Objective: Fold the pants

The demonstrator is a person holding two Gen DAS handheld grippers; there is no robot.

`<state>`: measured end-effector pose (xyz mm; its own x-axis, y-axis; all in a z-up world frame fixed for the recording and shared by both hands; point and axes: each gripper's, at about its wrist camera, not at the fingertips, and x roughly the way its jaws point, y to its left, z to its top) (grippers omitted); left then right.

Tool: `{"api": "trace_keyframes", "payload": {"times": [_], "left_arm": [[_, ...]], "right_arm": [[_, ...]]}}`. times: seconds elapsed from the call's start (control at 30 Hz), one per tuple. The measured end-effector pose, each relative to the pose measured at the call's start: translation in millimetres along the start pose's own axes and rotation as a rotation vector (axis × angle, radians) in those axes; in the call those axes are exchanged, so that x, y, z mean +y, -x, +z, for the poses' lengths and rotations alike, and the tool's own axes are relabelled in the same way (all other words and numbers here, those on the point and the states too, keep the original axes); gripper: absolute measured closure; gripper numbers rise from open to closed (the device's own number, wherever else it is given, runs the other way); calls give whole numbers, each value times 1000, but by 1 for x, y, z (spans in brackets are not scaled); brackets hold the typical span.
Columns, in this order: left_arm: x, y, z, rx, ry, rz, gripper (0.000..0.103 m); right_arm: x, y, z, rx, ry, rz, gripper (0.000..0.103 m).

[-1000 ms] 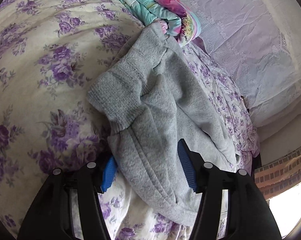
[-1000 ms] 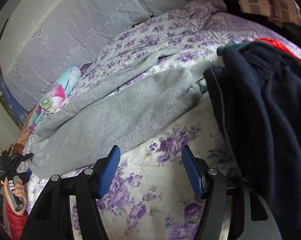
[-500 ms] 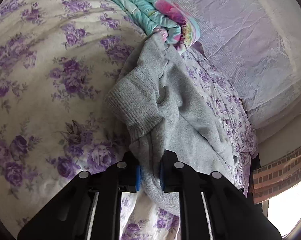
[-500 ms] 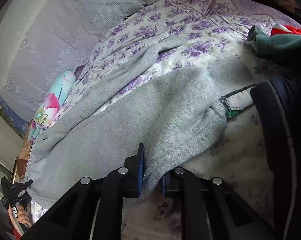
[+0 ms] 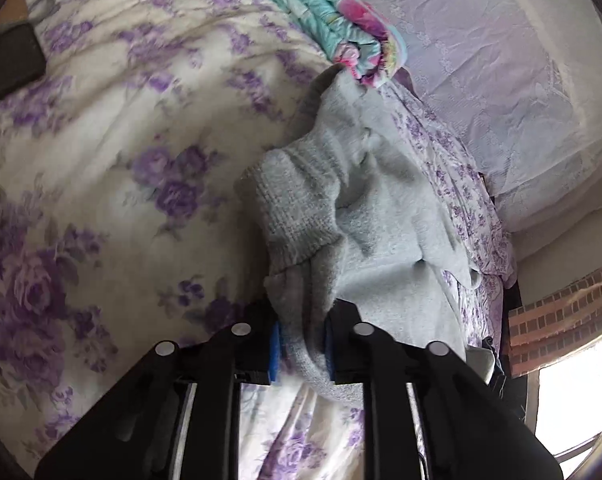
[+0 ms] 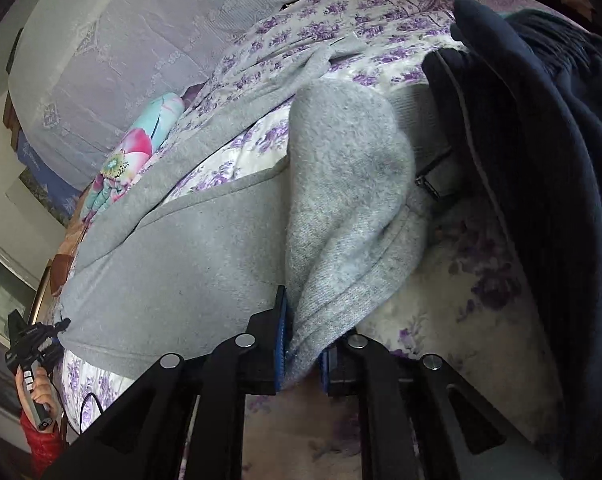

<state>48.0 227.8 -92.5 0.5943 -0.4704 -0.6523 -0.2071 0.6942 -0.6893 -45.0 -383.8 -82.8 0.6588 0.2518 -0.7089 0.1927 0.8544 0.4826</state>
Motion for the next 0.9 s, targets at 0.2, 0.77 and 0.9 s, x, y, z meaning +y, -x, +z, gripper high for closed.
{"api": "trace_keyframes", "payload": {"times": [0.2, 0.77, 0.9], "left_arm": [[12, 42, 3, -62, 16, -2, 48], [-59, -59, 146, 32, -85, 80, 48], [-59, -92, 153, 102, -62, 68, 48]], "right_arm": [[5, 13, -1, 26, 57, -47, 79], [13, 87, 20, -158, 91, -256, 61], [34, 62, 45, -132, 123, -211, 60]]}}
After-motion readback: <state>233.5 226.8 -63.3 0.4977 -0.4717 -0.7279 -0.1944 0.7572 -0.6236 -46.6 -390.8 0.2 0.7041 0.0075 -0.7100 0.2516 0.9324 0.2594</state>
